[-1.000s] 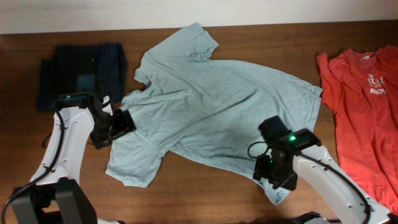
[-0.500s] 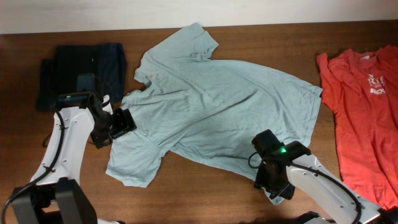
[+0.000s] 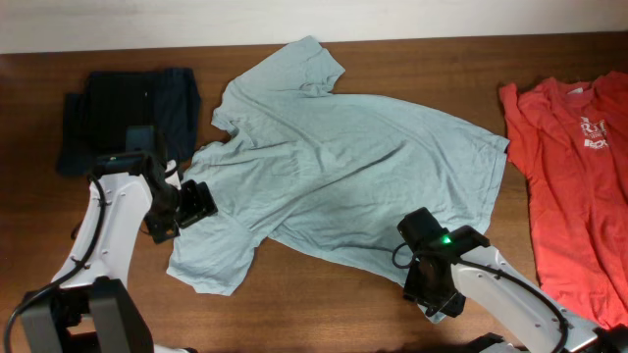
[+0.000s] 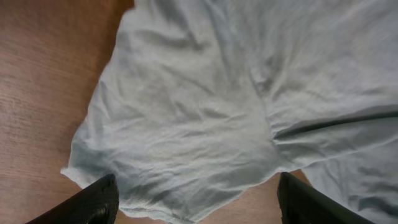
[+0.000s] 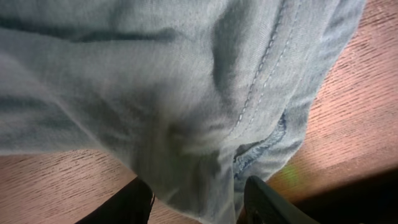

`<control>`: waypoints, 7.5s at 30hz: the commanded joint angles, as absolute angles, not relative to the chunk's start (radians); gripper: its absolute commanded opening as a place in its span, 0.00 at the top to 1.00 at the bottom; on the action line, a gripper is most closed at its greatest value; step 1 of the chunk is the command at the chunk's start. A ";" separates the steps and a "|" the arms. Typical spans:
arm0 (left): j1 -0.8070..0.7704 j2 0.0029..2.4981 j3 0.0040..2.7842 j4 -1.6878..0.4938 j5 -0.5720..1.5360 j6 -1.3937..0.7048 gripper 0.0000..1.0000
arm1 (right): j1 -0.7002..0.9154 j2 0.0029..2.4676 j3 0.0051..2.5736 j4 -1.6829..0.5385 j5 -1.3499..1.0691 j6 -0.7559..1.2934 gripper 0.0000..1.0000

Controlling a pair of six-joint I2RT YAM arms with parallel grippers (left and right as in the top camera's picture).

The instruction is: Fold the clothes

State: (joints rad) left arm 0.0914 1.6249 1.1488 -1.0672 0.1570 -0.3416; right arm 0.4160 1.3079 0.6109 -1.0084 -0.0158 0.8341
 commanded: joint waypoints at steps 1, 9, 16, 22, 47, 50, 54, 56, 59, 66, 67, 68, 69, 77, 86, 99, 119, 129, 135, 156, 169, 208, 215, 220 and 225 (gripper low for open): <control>0.095 1.600 1.119 -1.058 0.149 -0.356 0.19 | 0.425 1.298 0.598 -1.004 -0.007 0.844 0.47; 0.094 1.600 1.055 -1.025 0.101 -0.401 0.19 | 0.425 1.298 0.598 -0.997 -0.007 0.842 0.47; 0.094 1.600 1.013 -0.995 0.101 -0.401 0.19 | 0.425 1.298 0.598 -0.994 -0.007 0.842 0.46; 0.094 1.600 1.018 -0.973 0.109 -0.400 0.19 | 0.425 1.298 0.598 -0.989 -0.007 0.843 0.41; 0.094 1.600 1.018 -1.012 0.080 -0.073 0.20 | 0.425 1.298 0.598 -0.978 -0.010 0.816 0.35; 0.094 1.601 1.002 -1.018 0.078 -0.073 0.20 | 0.425 1.298 0.598 -0.973 -0.013 0.797 0.35; 0.094 1.604 0.974 -0.994 0.078 -0.074 0.21 | 0.425 1.298 0.598 -0.971 -0.015 0.790 0.35; 0.094 1.604 0.958 -0.979 0.078 -0.074 0.21 | 0.425 1.298 0.598 -0.971 -0.014 0.790 0.35; 0.094 1.604 0.935 -0.961 0.054 -0.075 0.22 | 0.425 1.298 0.598 -0.971 -0.015 0.790 0.35; 0.095 1.604 0.932 -0.937 -0.028 -0.107 0.24 | 0.425 1.298 0.598 -0.970 -0.018 0.790 0.35; 0.095 1.604 0.932 -0.943 -0.028 -0.107 0.23 | 0.425 1.298 0.598 -0.970 -0.018 0.790 0.35; 0.095 1.604 0.932 -0.952 -0.028 -0.107 0.23 | 0.425 1.298 0.598 -0.969 -0.018 0.790 0.35; 0.095 1.604 0.931 -0.969 -0.036 -0.109 0.24 | 0.425 1.298 0.598 -0.970 -0.018 0.790 0.35; 0.095 1.604 0.928 -0.980 -0.059 -0.141 0.24 | 0.425 1.298 0.598 -0.968 -0.018 0.781 0.35; 0.095 1.604 0.823 -0.908 -0.068 -0.171 0.24 | 0.425 1.298 0.598 -0.968 -0.018 0.781 0.35; 0.094 1.604 0.819 -0.886 -0.014 -0.171 0.30 | 0.425 1.298 0.598 -0.968 -0.027 0.783 0.35; 0.094 1.604 0.819 -0.860 0.031 -0.171 0.29 | 0.425 1.299 0.585 -0.961 -0.050 0.783 0.42; 0.094 1.604 0.819 -0.860 0.030 -0.171 0.28 | 0.425 1.299 0.585 -0.965 -0.057 0.783 0.47; 0.094 1.604 0.819 -0.860 0.031 -0.171 0.28 | 0.425 1.299 0.585 -0.986 -0.079 0.783 0.44; 0.094 1.604 0.820 -0.860 0.030 -0.171 0.99 | 0.425 1.299 0.585 -1.014 -0.082 0.782 0.96; 0.094 1.604 1.110 -1.084 0.030 -0.171 0.99 | 0.425 1.298 0.748 -1.109 -0.070 0.702 0.96; 0.094 1.604 1.386 -0.901 0.043 -0.171 0.99 | -0.050 1.298 0.944 -1.238 0.057 0.515 0.96; 0.084 1.605 1.386 -0.791 0.098 -0.170 0.99 | -0.118 1.299 0.944 -1.126 0.052 0.469 0.96; 0.043 1.606 1.386 -0.736 0.095 -0.130 0.99 | -0.120 1.299 0.952 -1.068 0.053 0.443 0.96; 0.006 1.606 1.386 -0.725 0.062 -0.073 0.99 | -0.120 1.299 0.991 -1.066 0.094 0.414 0.96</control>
